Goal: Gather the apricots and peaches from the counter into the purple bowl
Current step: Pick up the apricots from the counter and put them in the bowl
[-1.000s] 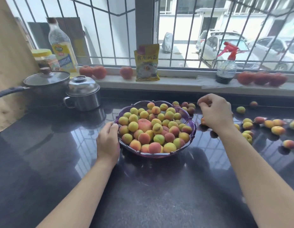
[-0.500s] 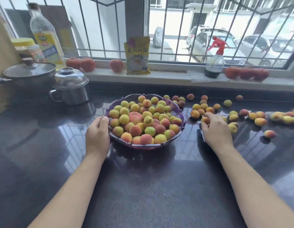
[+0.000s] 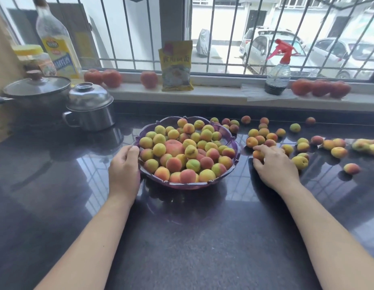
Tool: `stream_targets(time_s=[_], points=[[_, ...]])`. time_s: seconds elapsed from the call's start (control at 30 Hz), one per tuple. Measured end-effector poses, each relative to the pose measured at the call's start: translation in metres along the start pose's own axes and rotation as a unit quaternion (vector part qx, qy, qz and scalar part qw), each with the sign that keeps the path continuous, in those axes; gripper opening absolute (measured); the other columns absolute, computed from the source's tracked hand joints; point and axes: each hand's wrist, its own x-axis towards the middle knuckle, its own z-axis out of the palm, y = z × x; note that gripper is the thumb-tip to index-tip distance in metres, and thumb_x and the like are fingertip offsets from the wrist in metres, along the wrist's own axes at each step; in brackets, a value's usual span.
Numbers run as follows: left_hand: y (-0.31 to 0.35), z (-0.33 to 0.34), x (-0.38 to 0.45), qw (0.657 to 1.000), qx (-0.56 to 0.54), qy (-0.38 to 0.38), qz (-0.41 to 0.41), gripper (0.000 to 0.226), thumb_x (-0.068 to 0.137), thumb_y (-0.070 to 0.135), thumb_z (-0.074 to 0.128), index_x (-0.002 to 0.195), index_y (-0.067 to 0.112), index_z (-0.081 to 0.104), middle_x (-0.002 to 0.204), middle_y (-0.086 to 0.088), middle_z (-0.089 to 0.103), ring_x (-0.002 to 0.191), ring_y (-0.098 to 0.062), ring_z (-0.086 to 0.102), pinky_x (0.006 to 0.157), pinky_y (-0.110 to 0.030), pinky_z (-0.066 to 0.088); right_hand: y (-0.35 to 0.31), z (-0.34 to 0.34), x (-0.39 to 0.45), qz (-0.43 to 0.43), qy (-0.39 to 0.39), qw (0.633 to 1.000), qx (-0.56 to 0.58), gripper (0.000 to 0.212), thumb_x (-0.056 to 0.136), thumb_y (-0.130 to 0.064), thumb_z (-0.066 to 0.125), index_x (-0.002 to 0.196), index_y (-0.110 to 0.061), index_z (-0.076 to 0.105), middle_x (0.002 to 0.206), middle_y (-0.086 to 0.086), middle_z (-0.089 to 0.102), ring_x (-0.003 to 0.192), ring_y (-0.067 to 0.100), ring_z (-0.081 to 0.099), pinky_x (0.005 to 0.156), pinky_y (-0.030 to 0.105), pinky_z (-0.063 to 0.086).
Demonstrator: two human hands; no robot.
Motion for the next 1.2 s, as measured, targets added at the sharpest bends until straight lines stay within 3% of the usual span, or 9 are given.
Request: stream_targets(time_s=[0.17,0.4,0.5,0.6,0.73,0.87,1.03,1.2], points=[[-0.001,-0.001,0.000,1.000,0.001,-0.002,0.000,0.034,0.090,0.043,0.049,0.083,0.015,0.067,0.083,0.003,0.068,0.083,-0.019,0.059,0.086,-0.051,0.052,-0.004,0.001,-0.001,-0.038,-0.002,0.999,0.038,0.032,0.100,-0.025,0.058,0.131,-0.022,0.065,0.117,0.008,0.063,0.106,0.029,0.058,0.078,0.034,0.042],[-0.002,0.000,0.002,1.000,-0.002,-0.006,0.000,0.034,0.088,0.045,0.048,0.086,0.019,0.070,0.088,0.002,0.072,0.090,-0.025,0.064,0.087,-0.048,0.053,-0.012,-0.007,0.000,-0.024,0.129,0.978,0.164,0.028,0.099,-0.013,0.060,0.125,-0.007,0.067,0.113,0.017,0.070,0.102,0.034,0.065,0.085,0.026,0.041],[-0.002,0.000,0.003,1.000,-0.005,-0.008,0.002,0.034,0.087,0.045,0.048,0.086,0.020,0.071,0.088,0.003,0.073,0.092,-0.027,0.066,0.084,-0.044,0.053,-0.020,-0.025,0.005,-0.039,0.159,0.958,0.236,0.024,0.099,-0.017,0.062,0.121,-0.015,0.069,0.111,0.007,0.070,0.095,0.019,0.064,0.086,0.025,0.049],[0.003,0.001,0.001,1.000,-0.013,-0.004,0.004,0.028,0.086,0.041,0.048,0.082,0.024,0.069,0.084,0.009,0.070,0.084,-0.016,0.061,0.077,-0.035,0.048,-0.040,-0.047,0.014,-0.073,0.089,0.943,0.312,0.024,0.100,-0.020,0.060,0.121,-0.025,0.072,0.121,-0.003,0.062,0.097,0.004,0.063,0.079,0.012,0.050],[0.004,0.001,0.001,1.000,-0.012,-0.007,-0.001,0.027,0.085,0.041,0.047,0.084,0.025,0.069,0.086,0.009,0.071,0.083,-0.011,0.061,0.076,-0.033,0.046,-0.072,-0.055,0.027,-0.151,-0.030,0.961,0.232,0.028,0.101,-0.021,0.060,0.126,-0.029,0.070,0.121,-0.007,0.060,0.104,0.010,0.061,0.090,0.032,0.053],[0.005,-0.001,0.001,1.000,-0.009,-0.011,-0.001,0.028,0.085,0.042,0.047,0.085,0.026,0.070,0.089,0.009,0.072,0.086,-0.013,0.063,0.078,-0.034,0.048,-0.087,-0.046,0.032,-0.178,-0.056,0.971,0.149,0.036,0.093,-0.025,0.070,0.128,-0.026,0.061,0.109,-0.007,0.068,0.100,0.013,0.064,0.089,0.037,0.057],[0.007,0.000,-0.001,1.000,-0.008,-0.014,0.001,0.029,0.085,0.042,0.046,0.085,0.025,0.069,0.088,0.008,0.072,0.085,-0.012,0.063,0.074,-0.033,0.048,-0.088,-0.035,0.036,-0.158,-0.036,0.976,0.143,0.024,0.091,-0.027,0.073,0.114,-0.020,0.066,0.103,-0.004,0.068,0.095,0.016,0.064,0.082,0.032,0.056],[0.005,0.000,0.000,1.000,-0.004,-0.013,0.002,0.031,0.086,0.043,0.046,0.087,0.023,0.070,0.090,0.006,0.073,0.088,-0.016,0.064,0.079,-0.037,0.051,-0.085,-0.033,0.037,-0.151,-0.042,0.974,0.166,0.012,0.094,-0.024,0.070,0.106,-0.022,0.072,0.102,-0.006,0.069,0.095,0.013,0.064,0.072,0.019,0.050]])
